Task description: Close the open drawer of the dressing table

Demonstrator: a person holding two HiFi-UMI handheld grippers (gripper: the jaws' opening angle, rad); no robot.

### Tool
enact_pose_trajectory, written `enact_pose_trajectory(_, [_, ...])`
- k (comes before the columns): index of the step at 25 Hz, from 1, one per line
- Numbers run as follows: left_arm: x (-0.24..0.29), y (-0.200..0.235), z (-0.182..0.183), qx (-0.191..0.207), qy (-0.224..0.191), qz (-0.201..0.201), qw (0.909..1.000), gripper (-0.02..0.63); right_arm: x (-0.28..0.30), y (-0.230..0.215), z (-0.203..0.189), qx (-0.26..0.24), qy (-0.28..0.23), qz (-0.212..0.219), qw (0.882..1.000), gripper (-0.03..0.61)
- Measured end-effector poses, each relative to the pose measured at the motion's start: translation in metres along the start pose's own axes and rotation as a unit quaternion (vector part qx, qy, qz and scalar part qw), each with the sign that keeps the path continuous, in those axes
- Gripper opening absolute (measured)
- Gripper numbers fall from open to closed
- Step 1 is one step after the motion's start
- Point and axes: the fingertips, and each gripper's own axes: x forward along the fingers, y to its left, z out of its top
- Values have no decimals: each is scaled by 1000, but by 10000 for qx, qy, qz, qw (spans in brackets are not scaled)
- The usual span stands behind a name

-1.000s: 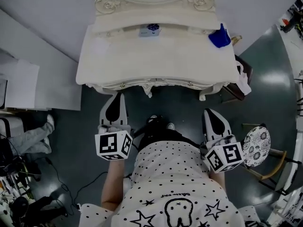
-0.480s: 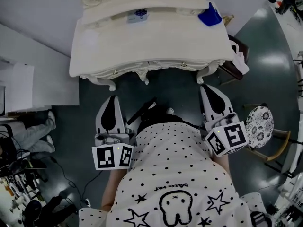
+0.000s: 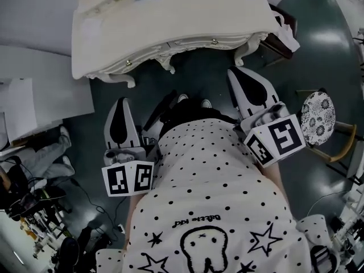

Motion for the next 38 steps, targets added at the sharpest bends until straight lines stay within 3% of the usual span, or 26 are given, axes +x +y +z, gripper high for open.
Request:
enact_pose_trajectory(9, [0,-6,-1,74,71,-107,9999,11,2,1,-4,87,86,54,9999,9])
enact_pose_trajectory(25, [3,-4,-9,-235,111,-155,9995,11,3,1,-9,-4,248,-15,9997,9])
enact_pose_trajectory(38, [6,-5,-9,-247,175,-204,9993,11,2,1,-11,17,306,8,9995,9])
